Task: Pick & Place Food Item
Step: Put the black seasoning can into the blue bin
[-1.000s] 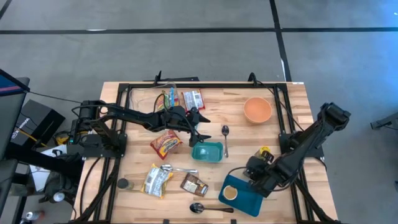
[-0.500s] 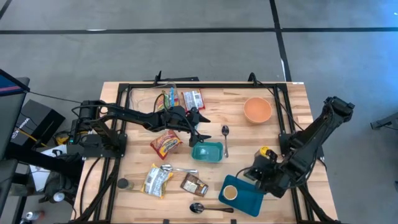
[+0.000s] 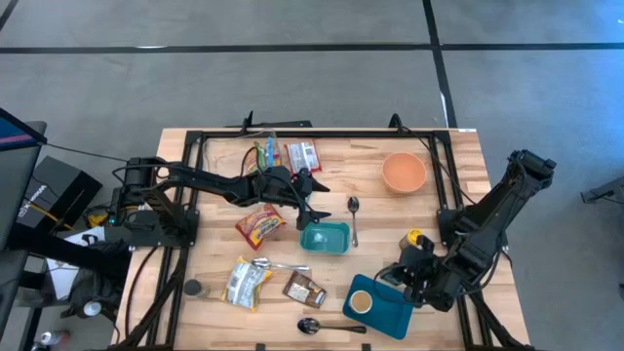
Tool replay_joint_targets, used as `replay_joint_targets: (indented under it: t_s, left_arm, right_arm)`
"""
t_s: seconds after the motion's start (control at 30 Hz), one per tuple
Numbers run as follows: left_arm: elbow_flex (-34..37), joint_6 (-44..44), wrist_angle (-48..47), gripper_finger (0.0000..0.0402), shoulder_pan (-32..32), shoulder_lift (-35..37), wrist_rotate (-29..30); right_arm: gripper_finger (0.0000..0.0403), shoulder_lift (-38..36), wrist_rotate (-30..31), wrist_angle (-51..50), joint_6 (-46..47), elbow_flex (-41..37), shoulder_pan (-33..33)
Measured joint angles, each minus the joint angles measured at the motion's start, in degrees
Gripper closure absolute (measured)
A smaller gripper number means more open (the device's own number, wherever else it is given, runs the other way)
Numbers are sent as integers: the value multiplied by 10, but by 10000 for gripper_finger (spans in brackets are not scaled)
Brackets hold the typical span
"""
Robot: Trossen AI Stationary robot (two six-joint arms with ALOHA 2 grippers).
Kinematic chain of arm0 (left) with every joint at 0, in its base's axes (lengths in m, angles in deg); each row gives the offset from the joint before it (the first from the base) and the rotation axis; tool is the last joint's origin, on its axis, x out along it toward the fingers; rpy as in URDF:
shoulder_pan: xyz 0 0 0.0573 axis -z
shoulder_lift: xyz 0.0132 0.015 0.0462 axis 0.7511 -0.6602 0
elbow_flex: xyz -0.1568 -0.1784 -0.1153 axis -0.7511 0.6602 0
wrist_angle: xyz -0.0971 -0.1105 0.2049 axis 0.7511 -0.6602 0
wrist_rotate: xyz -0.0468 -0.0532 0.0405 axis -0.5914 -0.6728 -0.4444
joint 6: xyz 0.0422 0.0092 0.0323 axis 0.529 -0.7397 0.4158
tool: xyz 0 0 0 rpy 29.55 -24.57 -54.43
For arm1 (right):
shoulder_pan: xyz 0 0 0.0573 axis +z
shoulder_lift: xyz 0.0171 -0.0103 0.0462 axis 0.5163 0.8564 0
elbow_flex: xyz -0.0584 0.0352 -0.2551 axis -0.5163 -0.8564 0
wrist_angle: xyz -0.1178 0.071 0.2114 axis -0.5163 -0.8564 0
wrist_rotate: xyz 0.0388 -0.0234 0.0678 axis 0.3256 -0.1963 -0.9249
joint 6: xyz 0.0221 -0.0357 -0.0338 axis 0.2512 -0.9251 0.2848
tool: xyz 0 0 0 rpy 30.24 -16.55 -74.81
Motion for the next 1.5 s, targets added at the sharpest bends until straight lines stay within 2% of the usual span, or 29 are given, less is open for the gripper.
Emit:
replay_joint_targets:
  t_s: [0.23, 0.93, 1.5]
  left_arm:
    - [0, 0, 0, 27, 0, 0, 0]
    - [0, 0, 0, 27, 0, 0, 0]
    - [0, 0, 0, 27, 0, 0, 0]
  right_arm:
    - [280, 2, 20, 5, -30, 23, 0]
    - [280, 110, 18, 13, -75, 92, -18]
    - [279, 111, 14, 46, -84, 92, -24]
